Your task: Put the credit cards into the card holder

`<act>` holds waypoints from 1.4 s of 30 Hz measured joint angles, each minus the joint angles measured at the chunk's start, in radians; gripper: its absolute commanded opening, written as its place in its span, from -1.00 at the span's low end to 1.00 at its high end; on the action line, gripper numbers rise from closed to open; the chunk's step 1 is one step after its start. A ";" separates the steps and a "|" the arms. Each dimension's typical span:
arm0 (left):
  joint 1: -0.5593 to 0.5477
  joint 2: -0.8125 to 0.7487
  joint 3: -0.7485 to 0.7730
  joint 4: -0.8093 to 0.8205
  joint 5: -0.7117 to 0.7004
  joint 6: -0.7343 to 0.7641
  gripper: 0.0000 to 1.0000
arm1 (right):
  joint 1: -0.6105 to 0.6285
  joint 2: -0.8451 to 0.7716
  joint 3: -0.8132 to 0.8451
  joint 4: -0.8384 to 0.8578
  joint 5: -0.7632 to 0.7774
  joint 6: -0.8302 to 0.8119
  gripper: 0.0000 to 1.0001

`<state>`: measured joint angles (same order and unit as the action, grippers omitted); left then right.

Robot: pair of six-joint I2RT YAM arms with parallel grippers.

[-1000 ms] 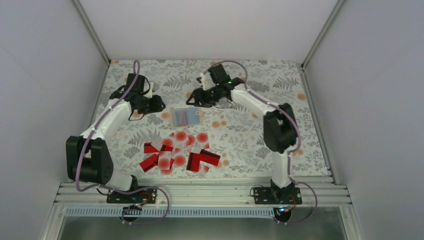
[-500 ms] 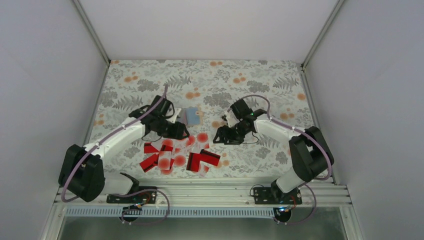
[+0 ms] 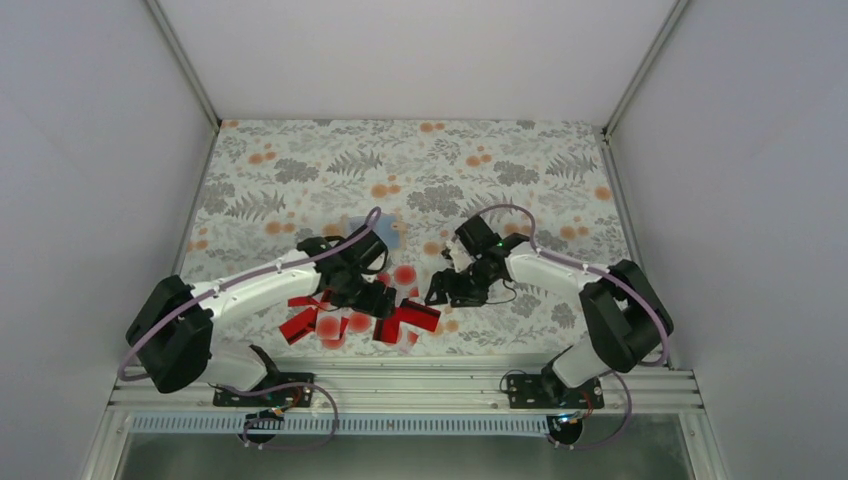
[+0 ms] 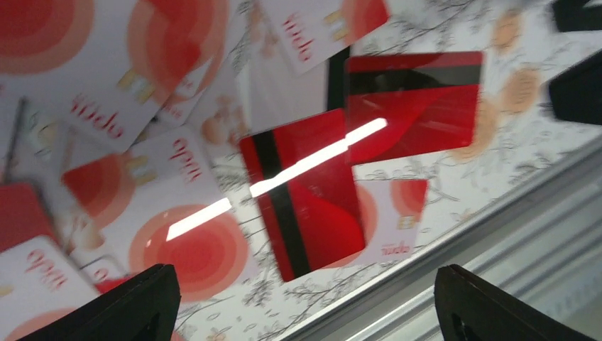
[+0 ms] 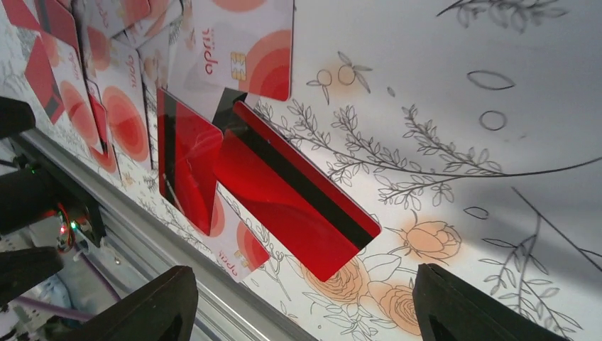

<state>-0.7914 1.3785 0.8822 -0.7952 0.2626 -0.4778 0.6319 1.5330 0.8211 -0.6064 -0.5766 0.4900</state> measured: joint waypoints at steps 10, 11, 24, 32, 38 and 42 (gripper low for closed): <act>0.046 -0.076 -0.013 -0.077 -0.177 -0.114 0.83 | 0.040 -0.019 0.073 0.036 0.037 0.071 0.54; 0.071 -0.082 -0.026 -0.069 -0.175 -0.114 0.82 | 0.047 0.000 0.105 0.050 0.035 0.076 0.52; 0.289 -0.082 -0.159 0.122 0.003 -0.160 0.49 | 0.078 0.325 0.401 0.215 -0.055 0.093 -0.05; 0.335 -0.027 -0.205 0.281 0.079 -0.200 0.35 | 0.081 0.446 0.466 0.266 -0.119 0.086 -0.28; 0.353 0.010 -0.238 0.355 0.109 -0.233 0.32 | 0.081 0.516 0.484 0.284 -0.146 0.085 -0.47; 0.364 0.012 -0.253 0.400 0.120 -0.249 0.31 | 0.081 0.555 0.497 0.292 -0.163 0.084 -0.54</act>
<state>-0.4271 1.3907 0.6296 -0.3950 0.3828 -0.7265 0.7132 2.0876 1.3178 -0.3145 -0.7391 0.5743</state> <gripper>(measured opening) 0.660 0.243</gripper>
